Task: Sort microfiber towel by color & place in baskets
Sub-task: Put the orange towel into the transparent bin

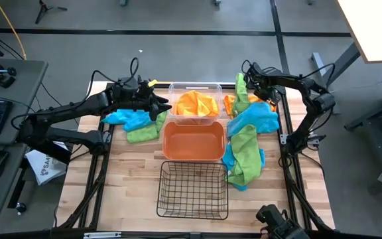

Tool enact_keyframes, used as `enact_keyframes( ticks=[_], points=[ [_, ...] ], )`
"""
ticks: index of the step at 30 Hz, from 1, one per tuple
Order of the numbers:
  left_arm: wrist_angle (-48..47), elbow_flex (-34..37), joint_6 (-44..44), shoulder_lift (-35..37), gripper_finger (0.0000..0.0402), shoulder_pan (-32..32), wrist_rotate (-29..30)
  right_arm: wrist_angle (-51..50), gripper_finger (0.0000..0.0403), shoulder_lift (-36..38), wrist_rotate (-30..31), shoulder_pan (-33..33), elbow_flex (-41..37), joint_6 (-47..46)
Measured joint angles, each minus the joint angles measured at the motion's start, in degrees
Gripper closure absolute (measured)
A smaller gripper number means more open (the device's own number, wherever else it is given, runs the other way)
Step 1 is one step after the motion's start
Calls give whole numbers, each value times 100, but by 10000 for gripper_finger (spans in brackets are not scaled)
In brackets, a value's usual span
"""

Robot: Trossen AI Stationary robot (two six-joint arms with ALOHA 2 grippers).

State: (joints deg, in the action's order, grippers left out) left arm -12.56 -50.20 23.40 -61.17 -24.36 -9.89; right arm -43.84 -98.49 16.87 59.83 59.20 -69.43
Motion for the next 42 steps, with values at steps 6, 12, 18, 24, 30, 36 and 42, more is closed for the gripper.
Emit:
enact_keyframes(
  ticks=[6, 12, 18, 24, 30, 36, 42],
  points=[
    [63, 0, -431, 221, 193, 0, 2, 385, 397, 715, 25, -14, 248, 1464],
    [309, -2, -927, 770, 193, -71, 0, 228, 400, 2053, 492, -368, 971, 2417],
    [458, 0, -1155, 1159, 193, -155, 2, -269, 402, 3247, -107, -1230, 1624, 2594],
    [433, 0, -1152, 1235, 193, -155, -328, -1637, 402, 3950, -234, -3269, 1878, 1410],
    [429, -1, -1168, 1128, 193, -157, -510, -2138, 402, 4114, 441, -5516, 1877, -108],
    [934, 0, -1027, 893, 193, -160, -507, -451, 403, 3993, 1314, -6239, 1873, 772],
    [1997, 0, -606, 599, 193, -160, -484, 2679, 403, 3574, 596, -5720, 1875, 3265]
  ],
)
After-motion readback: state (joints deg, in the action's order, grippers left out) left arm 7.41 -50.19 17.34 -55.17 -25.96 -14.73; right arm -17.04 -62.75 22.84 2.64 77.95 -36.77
